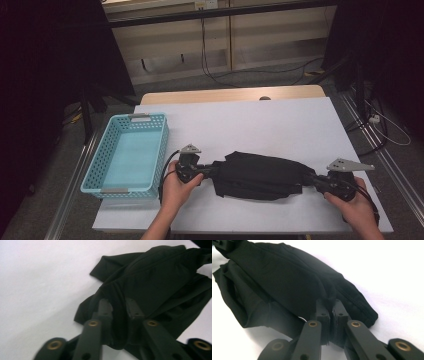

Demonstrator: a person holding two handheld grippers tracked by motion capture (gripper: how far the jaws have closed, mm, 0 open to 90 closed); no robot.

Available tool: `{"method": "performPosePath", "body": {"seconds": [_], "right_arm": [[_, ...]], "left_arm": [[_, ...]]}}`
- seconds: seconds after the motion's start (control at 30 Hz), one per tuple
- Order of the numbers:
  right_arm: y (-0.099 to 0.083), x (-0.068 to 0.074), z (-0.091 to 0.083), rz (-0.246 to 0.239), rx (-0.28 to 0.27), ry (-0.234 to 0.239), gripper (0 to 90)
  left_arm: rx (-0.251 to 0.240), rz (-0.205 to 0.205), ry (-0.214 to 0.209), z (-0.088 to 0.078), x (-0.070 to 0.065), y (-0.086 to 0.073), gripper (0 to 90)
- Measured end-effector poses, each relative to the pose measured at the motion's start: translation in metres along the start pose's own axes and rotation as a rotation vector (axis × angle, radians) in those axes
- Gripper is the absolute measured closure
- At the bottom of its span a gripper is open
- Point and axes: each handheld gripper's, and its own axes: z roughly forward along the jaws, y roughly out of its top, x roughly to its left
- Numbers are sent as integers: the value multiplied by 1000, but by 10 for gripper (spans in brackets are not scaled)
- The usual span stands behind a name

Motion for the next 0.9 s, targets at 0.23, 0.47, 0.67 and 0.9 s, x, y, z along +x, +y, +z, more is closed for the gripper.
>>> {"method": "performPosePath", "body": {"seconds": [0.23, 0.47, 0.67, 0.9], "right_arm": [[2, -1, -2, 11, -21, -1, 861], [9, -1, -3, 25, -69, 11, 861], [15, -1, -8, 46, -130, 17, 862], [23, -1, -11, 57, -168, 17, 862]], "left_arm": [[-34, 21, 1, -7, 0, 4, 835], [-83, 25, 13, -17, 1, 8, 834], [-115, 30, 20, -22, 2, 11, 840], [-127, 28, 24, -23, 4, 13, 848]]}}
